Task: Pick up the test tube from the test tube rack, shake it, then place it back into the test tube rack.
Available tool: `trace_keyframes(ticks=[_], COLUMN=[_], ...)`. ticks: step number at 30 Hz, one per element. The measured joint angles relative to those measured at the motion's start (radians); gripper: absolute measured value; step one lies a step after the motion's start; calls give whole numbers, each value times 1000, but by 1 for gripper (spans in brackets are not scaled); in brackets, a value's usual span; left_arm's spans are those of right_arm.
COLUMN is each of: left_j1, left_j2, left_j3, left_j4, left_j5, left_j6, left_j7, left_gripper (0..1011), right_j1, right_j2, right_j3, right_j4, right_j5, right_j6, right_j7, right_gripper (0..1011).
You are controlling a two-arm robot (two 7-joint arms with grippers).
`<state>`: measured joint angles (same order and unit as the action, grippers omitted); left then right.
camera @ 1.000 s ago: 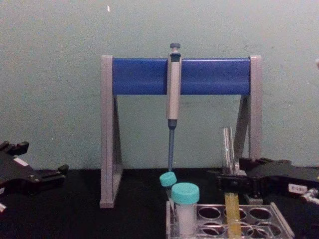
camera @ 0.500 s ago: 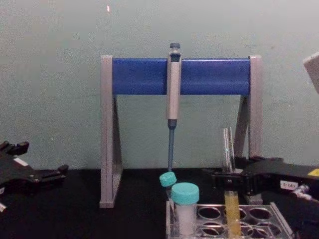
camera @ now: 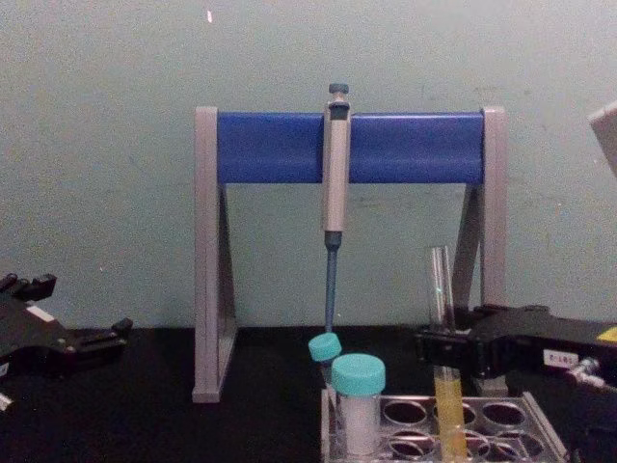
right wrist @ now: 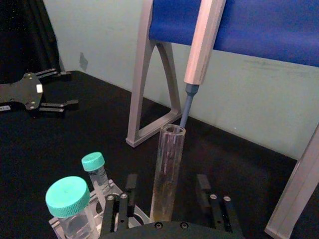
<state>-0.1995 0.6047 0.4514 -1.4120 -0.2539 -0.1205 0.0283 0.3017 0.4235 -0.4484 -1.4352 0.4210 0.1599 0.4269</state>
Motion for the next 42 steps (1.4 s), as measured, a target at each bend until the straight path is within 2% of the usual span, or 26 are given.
trace_keyframes(ticks=[2,3,5,7,10,11,15,18,33,42], left_j1=[0,0,0,0,0,0,0,0,0,0], left_j2=[0,0,0,0,0,0,0,0,0,0], left_j3=[0,0,0,0,0,0,0,0,0,0], left_j4=[0,0,0,0,0,0,0,0,0,0], left_j5=[0,0,0,0,0,0,0,0,0,0], left_j6=[0,0,0,0,0,0,0,0,0,0], left_j7=[0,0,0,0,0,0,0,0,0,0], left_gripper=[1010,1010,1009,1009,1010,1010,1010,1010,1010,1010], right_j1=[0,0,0,-1,-1,-1,-1,-1,-2,-17], right_j2=[0,0,0,1,1,1,1,1,1,-1], right_j3=[0,0,0,0,0,0,0,0,0,11], right_j4=[0,0,-1,-1,-1,-1,-2,-2,-2,-9], right_j5=[0,0,0,1,1,1,1,2,2,-1], right_j6=[0,0,0,0,0,-1,-1,-1,-2,-29], right_j7=[0,0,0,0,-1,-1,-1,-1,-1,7], right_gripper=[755,691,650,559,468,468,302,234,234,234])
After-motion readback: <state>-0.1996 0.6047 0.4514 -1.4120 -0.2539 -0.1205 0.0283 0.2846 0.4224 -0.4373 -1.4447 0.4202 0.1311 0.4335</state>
